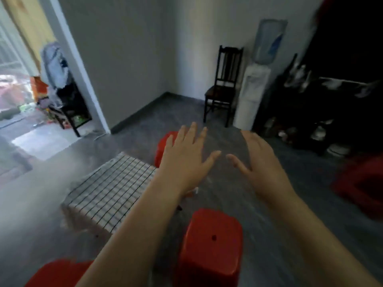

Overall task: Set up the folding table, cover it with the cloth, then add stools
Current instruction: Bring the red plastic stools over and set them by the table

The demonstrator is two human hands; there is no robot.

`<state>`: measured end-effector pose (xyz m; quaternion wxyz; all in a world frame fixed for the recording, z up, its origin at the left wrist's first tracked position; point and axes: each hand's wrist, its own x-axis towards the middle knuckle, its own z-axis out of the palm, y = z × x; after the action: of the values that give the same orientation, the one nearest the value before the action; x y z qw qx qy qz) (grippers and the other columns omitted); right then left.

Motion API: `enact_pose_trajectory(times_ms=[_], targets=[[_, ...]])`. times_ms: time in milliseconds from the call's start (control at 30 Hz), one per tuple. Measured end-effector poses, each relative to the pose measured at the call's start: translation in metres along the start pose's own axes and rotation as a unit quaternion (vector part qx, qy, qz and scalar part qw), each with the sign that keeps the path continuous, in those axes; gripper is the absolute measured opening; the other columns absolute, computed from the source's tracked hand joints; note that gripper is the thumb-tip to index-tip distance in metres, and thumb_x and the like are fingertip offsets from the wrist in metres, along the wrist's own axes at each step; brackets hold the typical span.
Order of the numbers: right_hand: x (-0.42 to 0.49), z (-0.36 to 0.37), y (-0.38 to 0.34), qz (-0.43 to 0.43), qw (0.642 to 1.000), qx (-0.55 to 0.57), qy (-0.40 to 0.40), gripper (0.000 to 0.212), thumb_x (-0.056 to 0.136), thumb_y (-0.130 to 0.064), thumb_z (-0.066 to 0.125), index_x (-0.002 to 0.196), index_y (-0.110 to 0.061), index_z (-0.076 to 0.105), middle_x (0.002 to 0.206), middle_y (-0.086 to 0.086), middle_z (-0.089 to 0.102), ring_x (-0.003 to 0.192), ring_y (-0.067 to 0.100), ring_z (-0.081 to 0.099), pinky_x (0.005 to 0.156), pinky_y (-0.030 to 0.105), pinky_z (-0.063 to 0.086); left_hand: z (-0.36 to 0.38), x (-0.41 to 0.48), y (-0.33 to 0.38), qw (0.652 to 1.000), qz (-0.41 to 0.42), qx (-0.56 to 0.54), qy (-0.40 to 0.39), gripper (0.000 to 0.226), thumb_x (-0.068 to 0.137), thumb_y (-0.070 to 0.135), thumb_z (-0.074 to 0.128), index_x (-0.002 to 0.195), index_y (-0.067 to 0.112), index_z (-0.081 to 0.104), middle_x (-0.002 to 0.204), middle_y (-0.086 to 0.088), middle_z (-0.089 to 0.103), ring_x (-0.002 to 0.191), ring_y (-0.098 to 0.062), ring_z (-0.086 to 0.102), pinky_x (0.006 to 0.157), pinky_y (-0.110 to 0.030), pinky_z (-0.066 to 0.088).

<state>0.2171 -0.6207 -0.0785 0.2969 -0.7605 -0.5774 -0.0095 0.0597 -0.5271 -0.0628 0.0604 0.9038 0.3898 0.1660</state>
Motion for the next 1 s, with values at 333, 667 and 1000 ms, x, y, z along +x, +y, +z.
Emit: enact_pose_trajectory(times_ms=[333,667,1000], targets=[[-0.105,-0.254,0.296,0.218,0.965,-0.103,0.098,0.078,0.089,-0.060,0.039,0.151,-0.020,0.012,0.158,-0.004,0.015,0.145,0.011,0.008,0.115,0.029,0.012,0.076,0.111,0.390,0.976,0.201,-0.056,-0.064,0.071,0.091,0.064,0.019,0.151,0.028,0.003,0.159,0.002,-0.001,0.145,-0.017,-0.003,0.117,-0.041,0.007],[-0.124,-0.344,0.510,0.353,0.923,-0.071,0.135,0.081,0.084,-0.062,0.036,0.150,-0.017,0.018,0.157,-0.001,0.020,0.144,0.014,0.013,0.116,0.031,0.015,0.174,0.209,0.582,0.958,0.250,-0.035,-0.134,0.072,0.091,0.064,0.019,0.150,0.030,-0.002,0.159,0.004,-0.006,0.145,-0.014,-0.007,0.118,-0.040,0.005],[-0.033,-0.356,0.705,0.427,0.892,-0.075,0.126,0.074,0.090,-0.050,0.051,0.148,-0.013,0.023,0.154,0.007,0.026,0.143,0.020,0.020,0.114,0.031,0.016,0.300,0.392,0.696,0.945,0.267,-0.049,-0.184,0.075,0.090,0.065,0.021,0.151,0.027,0.000,0.159,0.001,-0.003,0.145,-0.018,-0.004,0.118,-0.042,0.005]])
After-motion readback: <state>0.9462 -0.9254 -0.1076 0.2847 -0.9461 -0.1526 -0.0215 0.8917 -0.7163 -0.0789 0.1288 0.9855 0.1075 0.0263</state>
